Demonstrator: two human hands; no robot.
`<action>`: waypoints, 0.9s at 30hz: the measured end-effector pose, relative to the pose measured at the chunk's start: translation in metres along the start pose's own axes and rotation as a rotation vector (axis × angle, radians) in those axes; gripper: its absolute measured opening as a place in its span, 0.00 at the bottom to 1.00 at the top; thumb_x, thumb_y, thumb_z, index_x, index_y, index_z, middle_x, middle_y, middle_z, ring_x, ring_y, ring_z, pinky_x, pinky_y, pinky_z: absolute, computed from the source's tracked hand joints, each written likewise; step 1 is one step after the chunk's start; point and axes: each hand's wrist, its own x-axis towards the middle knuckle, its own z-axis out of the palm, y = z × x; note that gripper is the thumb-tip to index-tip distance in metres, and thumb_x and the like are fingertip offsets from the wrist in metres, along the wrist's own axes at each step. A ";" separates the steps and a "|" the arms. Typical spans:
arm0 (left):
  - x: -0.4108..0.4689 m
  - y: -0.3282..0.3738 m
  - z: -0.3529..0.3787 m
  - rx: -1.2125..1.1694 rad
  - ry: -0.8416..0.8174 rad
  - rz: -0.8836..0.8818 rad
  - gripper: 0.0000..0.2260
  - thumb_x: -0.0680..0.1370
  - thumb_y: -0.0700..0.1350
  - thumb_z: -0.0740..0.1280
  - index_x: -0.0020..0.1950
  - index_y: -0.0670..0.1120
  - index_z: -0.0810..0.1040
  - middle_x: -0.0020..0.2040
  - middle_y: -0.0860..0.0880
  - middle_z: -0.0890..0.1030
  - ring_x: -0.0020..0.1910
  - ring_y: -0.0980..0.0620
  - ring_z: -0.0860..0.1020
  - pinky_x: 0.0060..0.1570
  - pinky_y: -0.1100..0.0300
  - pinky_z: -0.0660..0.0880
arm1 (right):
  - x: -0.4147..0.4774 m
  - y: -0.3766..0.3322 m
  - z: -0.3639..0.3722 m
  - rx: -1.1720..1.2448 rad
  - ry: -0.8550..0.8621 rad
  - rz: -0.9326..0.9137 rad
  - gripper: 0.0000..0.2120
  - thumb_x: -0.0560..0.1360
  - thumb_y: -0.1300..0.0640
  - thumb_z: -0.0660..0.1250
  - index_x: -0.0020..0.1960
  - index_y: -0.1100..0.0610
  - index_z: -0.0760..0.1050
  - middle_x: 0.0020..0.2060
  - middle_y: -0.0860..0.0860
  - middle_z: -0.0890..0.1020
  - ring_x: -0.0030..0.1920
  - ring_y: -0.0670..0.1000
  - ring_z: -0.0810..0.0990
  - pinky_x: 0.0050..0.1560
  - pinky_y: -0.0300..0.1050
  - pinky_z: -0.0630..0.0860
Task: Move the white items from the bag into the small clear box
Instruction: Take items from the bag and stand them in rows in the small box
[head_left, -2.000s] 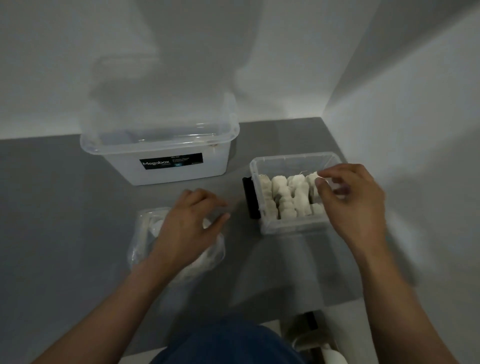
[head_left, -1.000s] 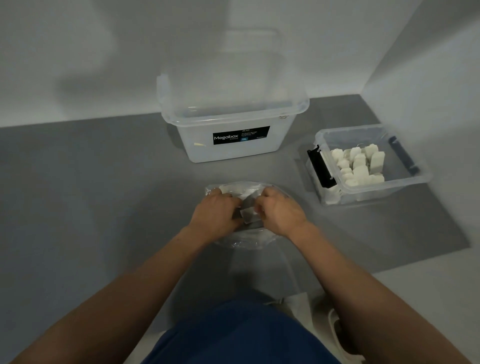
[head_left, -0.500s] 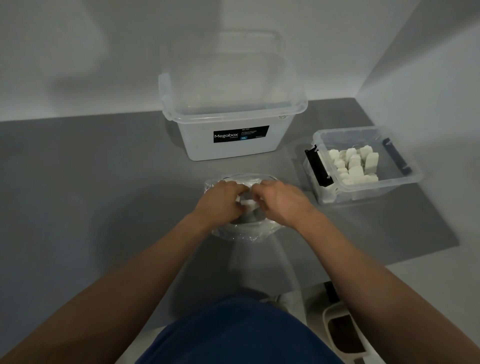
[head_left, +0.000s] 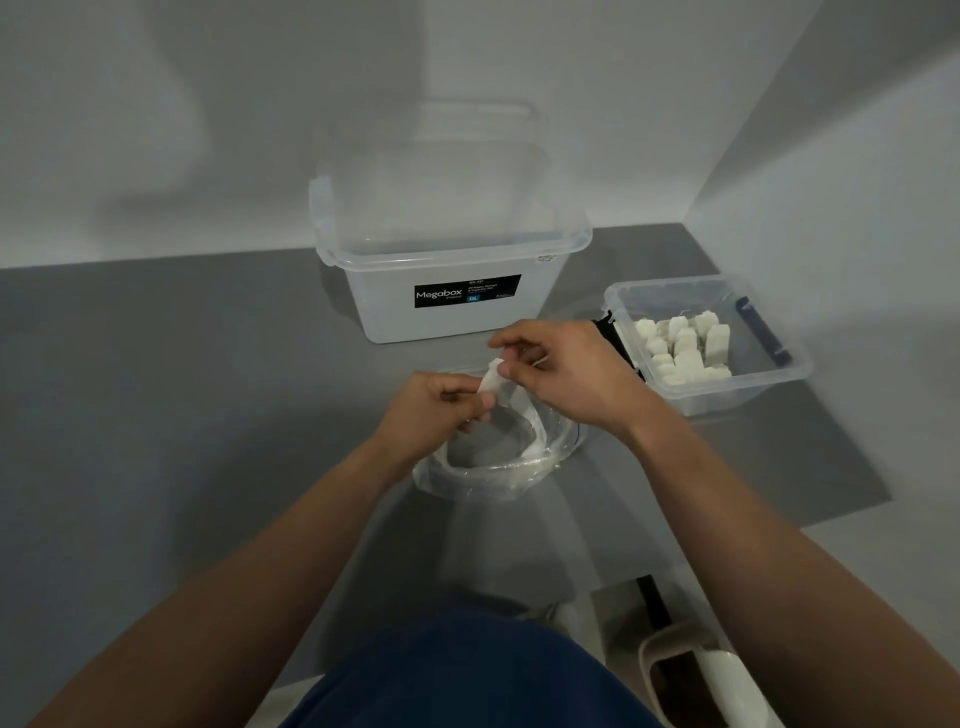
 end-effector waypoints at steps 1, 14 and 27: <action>0.000 0.000 0.002 -0.030 0.017 -0.002 0.06 0.77 0.40 0.74 0.53 0.46 0.87 0.38 0.46 0.86 0.38 0.53 0.82 0.43 0.59 0.79 | 0.000 0.001 -0.001 0.016 0.009 0.005 0.12 0.79 0.55 0.71 0.61 0.49 0.82 0.49 0.42 0.85 0.49 0.39 0.82 0.54 0.30 0.74; 0.003 0.019 0.032 -0.122 0.051 0.007 0.07 0.75 0.38 0.75 0.53 0.41 0.86 0.42 0.39 0.86 0.40 0.47 0.81 0.49 0.50 0.80 | -0.006 0.022 -0.033 -0.153 0.036 -0.126 0.08 0.79 0.55 0.70 0.56 0.52 0.85 0.49 0.48 0.86 0.47 0.48 0.83 0.53 0.46 0.79; 0.062 0.068 0.149 0.672 0.012 0.477 0.16 0.72 0.56 0.77 0.58 0.53 0.85 0.53 0.56 0.81 0.51 0.58 0.78 0.53 0.69 0.71 | -0.045 0.158 -0.190 -0.329 0.443 0.147 0.05 0.77 0.53 0.71 0.51 0.50 0.85 0.44 0.45 0.87 0.42 0.48 0.83 0.48 0.47 0.80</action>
